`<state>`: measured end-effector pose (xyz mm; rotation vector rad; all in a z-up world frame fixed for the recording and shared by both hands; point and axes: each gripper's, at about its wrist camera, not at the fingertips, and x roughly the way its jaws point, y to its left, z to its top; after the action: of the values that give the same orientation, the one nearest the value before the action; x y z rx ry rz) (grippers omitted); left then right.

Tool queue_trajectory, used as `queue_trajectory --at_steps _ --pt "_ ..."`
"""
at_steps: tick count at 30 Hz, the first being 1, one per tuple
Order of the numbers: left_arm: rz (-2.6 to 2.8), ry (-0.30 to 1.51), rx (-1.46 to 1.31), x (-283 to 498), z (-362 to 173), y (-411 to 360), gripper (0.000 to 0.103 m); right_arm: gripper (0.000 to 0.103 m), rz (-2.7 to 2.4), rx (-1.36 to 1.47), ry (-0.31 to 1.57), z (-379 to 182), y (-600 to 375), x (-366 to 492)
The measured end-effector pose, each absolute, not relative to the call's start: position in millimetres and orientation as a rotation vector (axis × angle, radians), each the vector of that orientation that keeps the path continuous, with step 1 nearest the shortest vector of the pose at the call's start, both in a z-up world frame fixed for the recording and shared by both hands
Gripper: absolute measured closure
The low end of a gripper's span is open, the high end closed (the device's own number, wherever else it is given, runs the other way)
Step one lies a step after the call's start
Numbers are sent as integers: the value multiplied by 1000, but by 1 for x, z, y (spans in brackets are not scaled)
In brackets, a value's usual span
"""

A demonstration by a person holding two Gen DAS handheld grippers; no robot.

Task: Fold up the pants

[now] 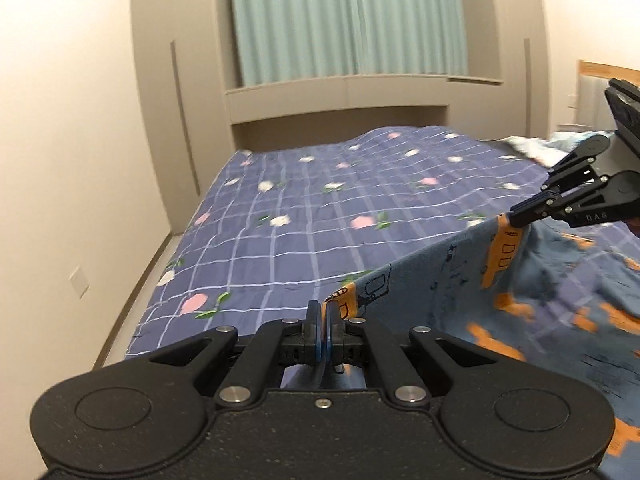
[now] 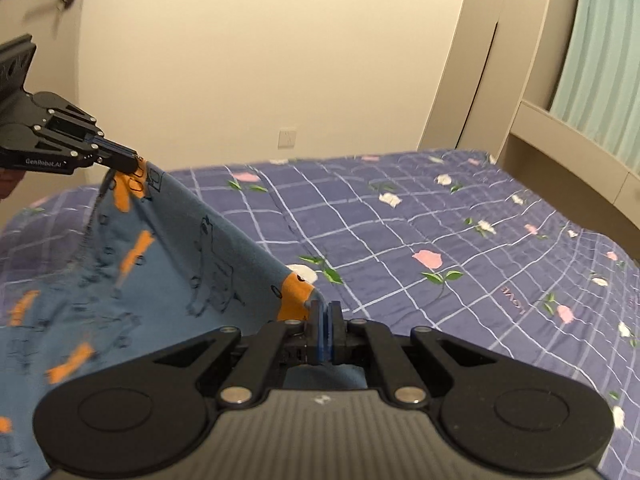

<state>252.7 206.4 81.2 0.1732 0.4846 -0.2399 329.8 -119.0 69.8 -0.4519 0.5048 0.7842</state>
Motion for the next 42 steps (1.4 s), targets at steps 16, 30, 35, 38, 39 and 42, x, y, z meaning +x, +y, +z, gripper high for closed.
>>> queue_trajectory --at_steps 16,30,35,38,39,42 --pt "-403 559 291 113 24 166 102 101 762 -357 580 36 -180 164" --pt "-426 583 361 85 -16 163 102 103 738 -332 634 -2 -185 107" --pt "-419 623 378 79 -32 160 102 103 743 -331 659 -15 -182 103" --pt "-406 628 352 78 -31 162 102 95 724 -335 638 -16 -183 102" --pt "-402 622 348 77 -29 162 102 83 724 -342 628 -16 -184 101" --pt "-392 616 347 77 -24 161 102 68 751 -429 593 -14 -179 100"
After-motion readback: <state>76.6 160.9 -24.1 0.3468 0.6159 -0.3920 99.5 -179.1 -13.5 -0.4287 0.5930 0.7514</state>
